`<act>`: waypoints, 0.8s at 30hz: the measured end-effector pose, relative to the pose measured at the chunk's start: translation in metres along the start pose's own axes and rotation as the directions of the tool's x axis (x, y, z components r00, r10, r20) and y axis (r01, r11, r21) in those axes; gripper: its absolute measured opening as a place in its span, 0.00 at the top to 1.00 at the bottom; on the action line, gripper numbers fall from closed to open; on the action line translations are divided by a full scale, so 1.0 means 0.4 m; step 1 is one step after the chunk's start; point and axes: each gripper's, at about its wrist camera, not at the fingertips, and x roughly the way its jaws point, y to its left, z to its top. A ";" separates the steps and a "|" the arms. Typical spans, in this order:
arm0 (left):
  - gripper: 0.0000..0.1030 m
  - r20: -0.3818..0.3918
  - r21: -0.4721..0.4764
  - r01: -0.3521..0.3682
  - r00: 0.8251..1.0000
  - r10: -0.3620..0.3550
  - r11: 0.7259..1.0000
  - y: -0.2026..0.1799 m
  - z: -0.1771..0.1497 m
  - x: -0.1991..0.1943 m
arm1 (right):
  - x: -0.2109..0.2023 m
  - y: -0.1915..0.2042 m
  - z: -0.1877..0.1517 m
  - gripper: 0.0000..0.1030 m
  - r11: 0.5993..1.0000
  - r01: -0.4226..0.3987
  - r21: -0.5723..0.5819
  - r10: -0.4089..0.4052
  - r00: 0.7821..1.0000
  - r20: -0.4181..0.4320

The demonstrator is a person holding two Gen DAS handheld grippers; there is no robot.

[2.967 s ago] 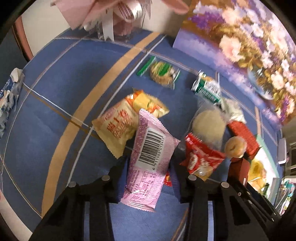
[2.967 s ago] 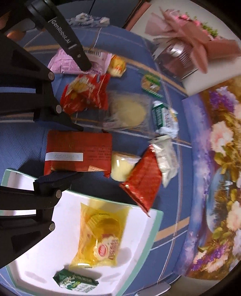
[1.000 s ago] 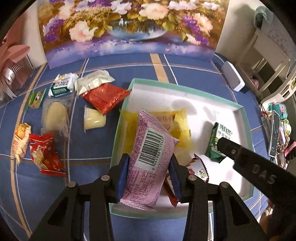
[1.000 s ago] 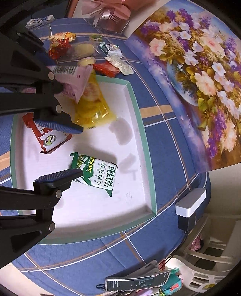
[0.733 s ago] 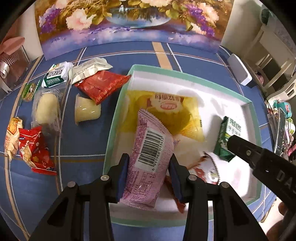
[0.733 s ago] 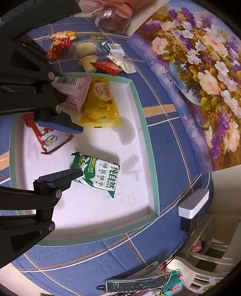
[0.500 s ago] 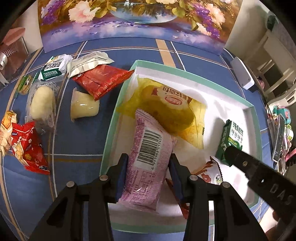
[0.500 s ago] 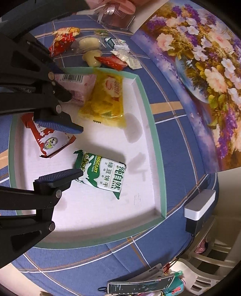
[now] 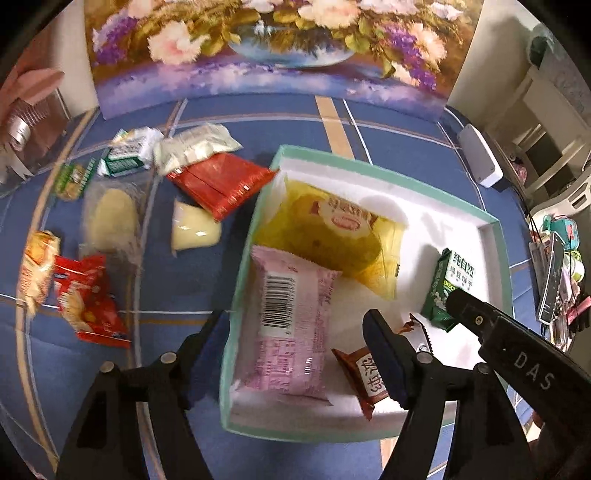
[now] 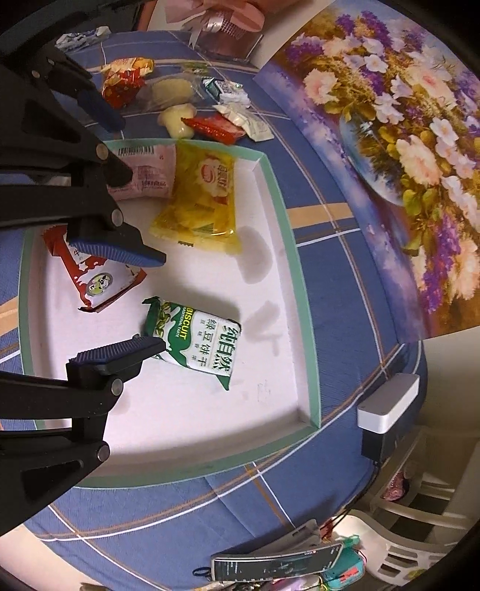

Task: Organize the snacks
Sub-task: 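Withdraw both tools from the tray toward the remaining snacks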

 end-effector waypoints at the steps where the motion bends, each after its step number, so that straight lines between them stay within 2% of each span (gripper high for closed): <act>1: 0.25 0.009 -0.005 -0.010 1.000 0.010 1.000 0.005 0.002 -0.010 | -0.002 0.002 0.000 0.59 1.000 0.002 -0.002 -0.002 1.000 0.002; 8: 0.14 0.061 -0.097 -0.075 0.995 0.082 0.992 0.069 0.021 -0.051 | 0.008 0.011 -0.002 0.58 1.000 0.005 -0.014 -0.005 1.000 -0.009; 9: 0.12 0.063 -0.116 -0.077 0.994 0.085 0.990 0.079 0.023 -0.055 | 0.009 0.014 -0.002 0.55 1.000 0.004 -0.015 -0.004 1.000 -0.009; 10: 0.07 0.075 -0.140 -0.085 0.993 0.096 0.987 0.091 0.026 -0.059 | 0.010 0.018 -0.003 0.41 1.000 0.003 -0.020 -0.003 1.000 -0.009; 12: 0.04 0.094 -0.177 -0.099 0.989 0.117 0.979 0.110 0.030 -0.064 | 0.013 0.028 -0.005 0.22 0.999 0.005 -0.032 -0.005 1.000 -0.006; 15: 0.04 0.110 -0.211 -0.136 0.981 0.162 0.968 0.134 0.033 -0.067 | 0.015 0.041 -0.008 0.19 0.999 -0.002 -0.051 0.002 1.000 -0.003; 21: 0.04 0.124 -0.250 -0.157 0.973 0.193 0.955 0.169 0.035 -0.073 | 0.013 0.051 -0.013 0.00 0.999 -0.009 -0.054 0.009 1.000 0.009; 24: 0.04 0.129 -0.258 -0.160 0.972 0.198 0.953 0.181 0.035 -0.077 | 0.006 0.047 -0.015 0.00 0.998 -0.047 -0.037 0.048 0.998 0.029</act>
